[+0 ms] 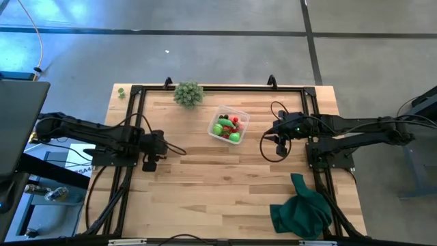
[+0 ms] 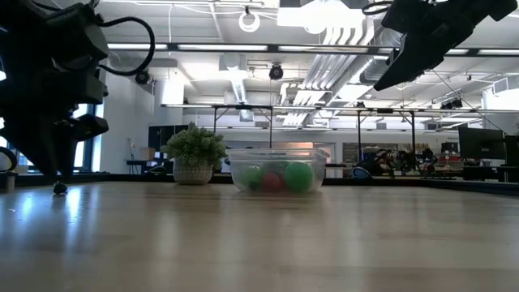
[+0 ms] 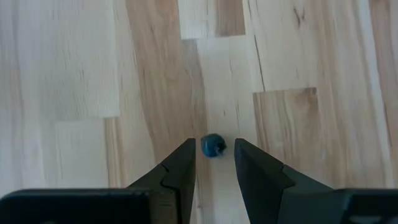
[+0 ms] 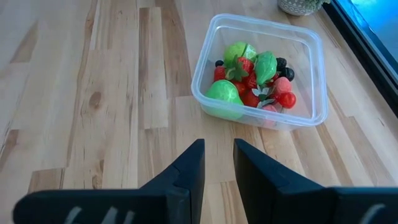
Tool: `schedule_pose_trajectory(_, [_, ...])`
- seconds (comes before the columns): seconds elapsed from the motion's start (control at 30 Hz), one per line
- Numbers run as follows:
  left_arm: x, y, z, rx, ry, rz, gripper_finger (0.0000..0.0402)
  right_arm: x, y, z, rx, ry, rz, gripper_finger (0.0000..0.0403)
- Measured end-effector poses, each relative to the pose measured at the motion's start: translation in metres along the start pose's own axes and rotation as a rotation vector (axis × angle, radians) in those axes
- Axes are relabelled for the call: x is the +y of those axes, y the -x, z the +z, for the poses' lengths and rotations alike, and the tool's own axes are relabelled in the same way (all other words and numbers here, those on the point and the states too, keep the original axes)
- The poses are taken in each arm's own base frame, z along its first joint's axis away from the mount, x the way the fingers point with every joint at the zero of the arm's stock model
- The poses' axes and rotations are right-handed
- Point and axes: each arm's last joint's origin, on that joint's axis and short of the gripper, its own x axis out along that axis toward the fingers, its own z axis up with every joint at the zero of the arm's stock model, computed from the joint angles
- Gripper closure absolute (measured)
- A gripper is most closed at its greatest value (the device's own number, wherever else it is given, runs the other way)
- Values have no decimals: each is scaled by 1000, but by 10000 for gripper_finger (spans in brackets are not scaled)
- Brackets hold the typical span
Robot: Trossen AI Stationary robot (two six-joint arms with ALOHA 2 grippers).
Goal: Pick and placing Produce into tupperware
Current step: Put the blueberry into the transparent container
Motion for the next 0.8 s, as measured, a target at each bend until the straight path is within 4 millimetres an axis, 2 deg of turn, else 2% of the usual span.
schedule_pose_trajectory(0.8, [1, -11, 1, 66, 4, -5, 302, 0, 0, 0, 0, 0, 0, 327])
